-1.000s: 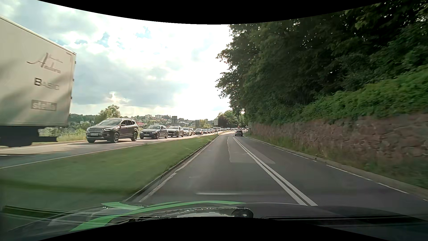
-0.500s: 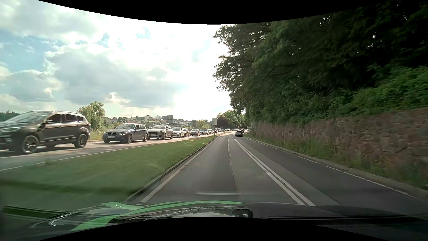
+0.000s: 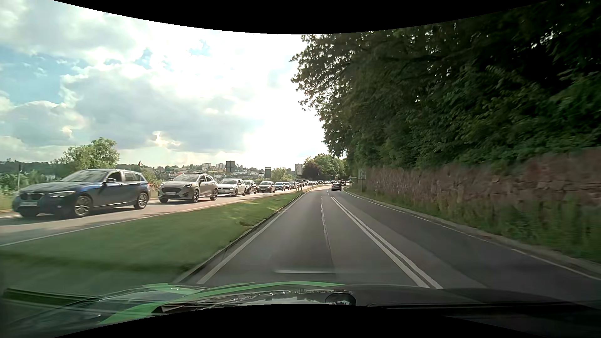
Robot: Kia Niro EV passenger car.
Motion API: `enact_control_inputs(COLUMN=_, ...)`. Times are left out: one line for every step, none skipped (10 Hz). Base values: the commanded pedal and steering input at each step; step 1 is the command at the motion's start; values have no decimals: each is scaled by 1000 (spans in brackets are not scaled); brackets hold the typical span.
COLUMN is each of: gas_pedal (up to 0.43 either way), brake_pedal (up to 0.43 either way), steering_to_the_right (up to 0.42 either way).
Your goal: Follow the waypoints while adhering to traffic rules and regulations
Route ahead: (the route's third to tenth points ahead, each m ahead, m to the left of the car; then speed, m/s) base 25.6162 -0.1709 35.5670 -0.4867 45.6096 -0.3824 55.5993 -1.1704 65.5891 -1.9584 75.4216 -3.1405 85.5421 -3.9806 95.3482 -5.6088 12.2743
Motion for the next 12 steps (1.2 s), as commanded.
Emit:
enact_control_inputs(gas_pedal=150, brake_pedal=0, steering_to_the_right=1)
enact_control_inputs(gas_pedal=138, brake_pedal=0, steering_to_the_right=0)
enact_control_inputs(gas_pedal=138, brake_pedal=0, steering_to_the_right=-1)
enact_control_inputs(gas_pedal=138, brake_pedal=0, steering_to_the_right=-1)
enact_control_inputs(gas_pedal=138, brake_pedal=0, steering_to_the_right=-3)
enact_control_inputs(gas_pedal=138, brake_pedal=0, steering_to_the_right=-5)
enact_control_inputs(gas_pedal=138, brake_pedal=0, steering_to_the_right=-5)
enact_control_inputs(gas_pedal=138, brake_pedal=0, steering_to_the_right=-5)
enact_control_inputs(gas_pedal=138, brake_pedal=0, steering_to_the_right=-5)
enact_control_inputs(gas_pedal=138, brake_pedal=0, steering_to_the_right=-5)
enact_control_inputs(gas_pedal=138, brake_pedal=0, steering_to_the_right=-4)
enact_control_inputs(gas_pedal=138, brake_pedal=0, steering_to_the_right=-2)
